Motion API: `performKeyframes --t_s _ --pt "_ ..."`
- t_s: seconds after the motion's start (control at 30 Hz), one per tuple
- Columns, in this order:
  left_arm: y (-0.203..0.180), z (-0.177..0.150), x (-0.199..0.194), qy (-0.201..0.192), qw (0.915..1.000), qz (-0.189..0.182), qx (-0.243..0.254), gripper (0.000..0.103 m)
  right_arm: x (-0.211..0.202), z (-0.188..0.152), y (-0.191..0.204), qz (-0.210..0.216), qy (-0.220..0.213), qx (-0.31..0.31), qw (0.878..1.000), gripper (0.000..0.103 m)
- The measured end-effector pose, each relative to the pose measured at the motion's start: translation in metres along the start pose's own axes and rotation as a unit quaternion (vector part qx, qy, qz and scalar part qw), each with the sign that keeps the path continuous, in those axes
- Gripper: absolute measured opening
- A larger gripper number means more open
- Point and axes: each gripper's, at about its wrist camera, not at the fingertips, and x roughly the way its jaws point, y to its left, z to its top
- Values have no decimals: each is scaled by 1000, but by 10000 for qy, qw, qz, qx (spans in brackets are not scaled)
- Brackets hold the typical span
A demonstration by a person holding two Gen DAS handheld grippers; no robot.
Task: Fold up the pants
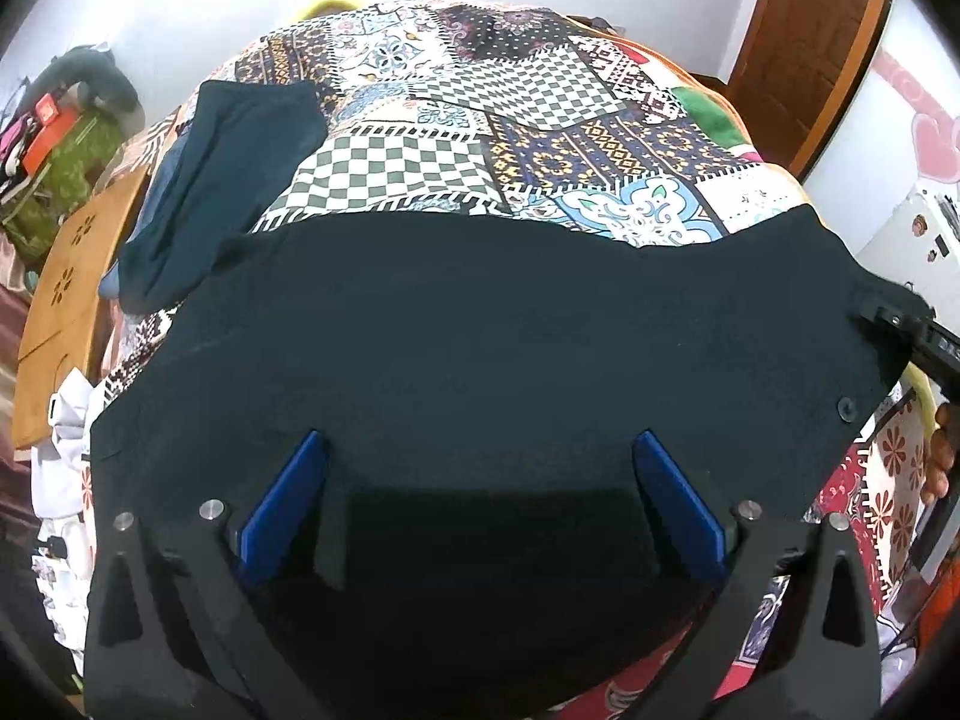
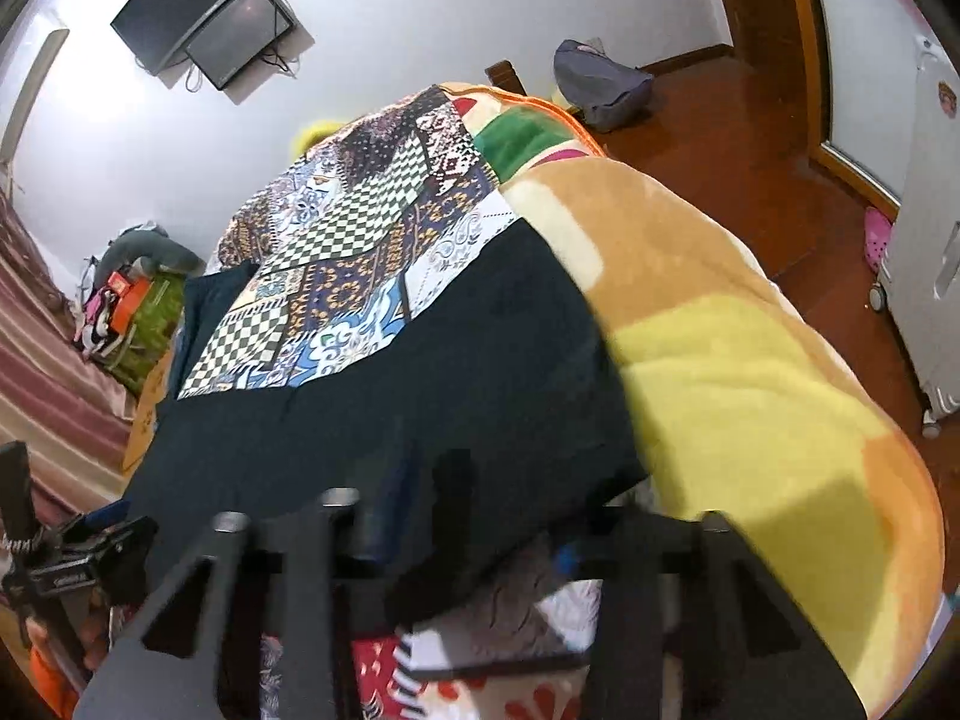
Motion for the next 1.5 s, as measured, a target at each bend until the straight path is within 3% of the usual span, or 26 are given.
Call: performKeyframes --t_s 0.03,0.13,0.4,0.67,1.0,1.2,1.5 --pt "-1 1 0 4 10000 -5 10 103 1 2 -2 -21 0 -18 10000 8" --pt "-3 3 0 -7 10000 -25 27 103 -2 8 -7 -178 -141 -161 9996 7" --pt "7 4 -17 -211 9997 -93 -61 103 -20 30 -2 -115 -478 -135 9987 6" --pt "32 5 -54 -728 9970 2 -277 103 -41 50 51 199 -861 -624 9941 6" --pt "67 -8 -95 -1305 9897 215 -544 103 -50 64 149 1017 -1164 -1388 9782 6" --pt "96 -20 -112 -1467 9853 301 -826 103 -34 61 214 1513 -1072 -1824 9656 6" --pt "144 -45 -125 -1517 9769 547 -1399 103 30 16 292 1923 -189 -2537 9478 6"
